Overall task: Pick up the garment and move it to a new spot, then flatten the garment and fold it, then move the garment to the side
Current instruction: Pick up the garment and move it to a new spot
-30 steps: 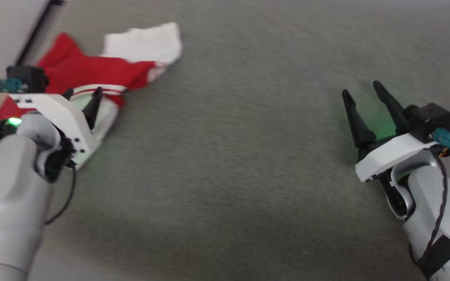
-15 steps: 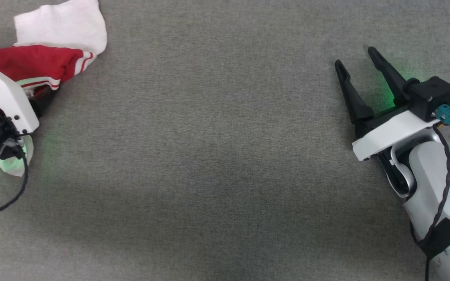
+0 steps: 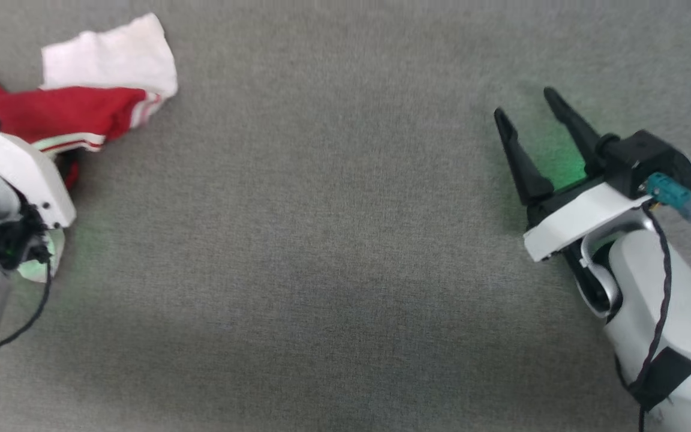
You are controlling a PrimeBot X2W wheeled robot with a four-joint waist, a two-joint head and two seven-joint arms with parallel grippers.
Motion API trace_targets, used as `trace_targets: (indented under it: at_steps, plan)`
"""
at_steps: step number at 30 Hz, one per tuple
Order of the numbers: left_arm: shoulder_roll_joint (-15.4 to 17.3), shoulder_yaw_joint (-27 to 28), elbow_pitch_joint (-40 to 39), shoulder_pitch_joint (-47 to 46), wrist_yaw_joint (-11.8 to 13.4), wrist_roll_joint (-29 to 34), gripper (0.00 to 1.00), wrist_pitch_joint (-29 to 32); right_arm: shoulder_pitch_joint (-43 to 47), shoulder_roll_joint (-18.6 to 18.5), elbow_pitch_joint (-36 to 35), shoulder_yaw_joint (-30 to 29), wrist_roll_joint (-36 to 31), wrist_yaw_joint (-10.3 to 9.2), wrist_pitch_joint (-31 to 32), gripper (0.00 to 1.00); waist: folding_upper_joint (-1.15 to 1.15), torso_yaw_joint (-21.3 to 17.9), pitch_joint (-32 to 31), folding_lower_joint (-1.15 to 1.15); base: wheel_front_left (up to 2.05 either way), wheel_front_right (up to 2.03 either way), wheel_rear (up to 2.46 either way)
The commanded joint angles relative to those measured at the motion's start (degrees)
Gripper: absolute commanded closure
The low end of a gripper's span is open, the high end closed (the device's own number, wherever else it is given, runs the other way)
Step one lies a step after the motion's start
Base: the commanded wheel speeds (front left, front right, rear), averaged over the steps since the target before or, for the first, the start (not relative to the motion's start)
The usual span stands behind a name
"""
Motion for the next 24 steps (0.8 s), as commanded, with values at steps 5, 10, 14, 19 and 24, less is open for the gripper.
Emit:
trace_targets:
  at_steps: [5,10,14,19,24]
  plan:
    - [1.0,-4.4,-3.4,-0.1,-0.2,2.3,1.0,-4.2,2.8,1.7,1.8,-0.9,1.5,-0.01,-0.7,0.0,0.0,-0.5,-7.6,0.0,0.0,0.0,0.0]
    - [2.8,-8.3,-9.1,-1.7,-0.2,4.0,1.0,-7.6,4.7,2.6,2.2,-2.4,2.4,-0.01,-0.8,0.0,0.0,-2.2,-10.0,0.0,0.0,0.0,0.0]
    - [2.8,-10.9,-14.3,-2.4,-0.2,4.6,1.0,-9.6,6.0,3.5,0.8,-4.5,2.5,-0.01,-0.8,0.0,0.0,-4.6,-10.7,0.0,0.0,0.0,0.0]
    - [-0.1,-15.7,-20.7,-3.9,-0.2,5.9,1.0,-8.6,8.0,4.7,-1.2,-7.8,2.6,0.0,-0.8,0.0,0.0,-8.5,-10.2,0.0,0.0,0.0,0.0]
    - [-3.8,-20.1,-24.4,-8.6,-0.1,7.0,1.0,-6.5,8.9,6.5,-3.0,-10.8,2.8,0.0,-0.9,0.0,0.0,-13.1,-8.4,0.0,0.0,0.0,0.0]
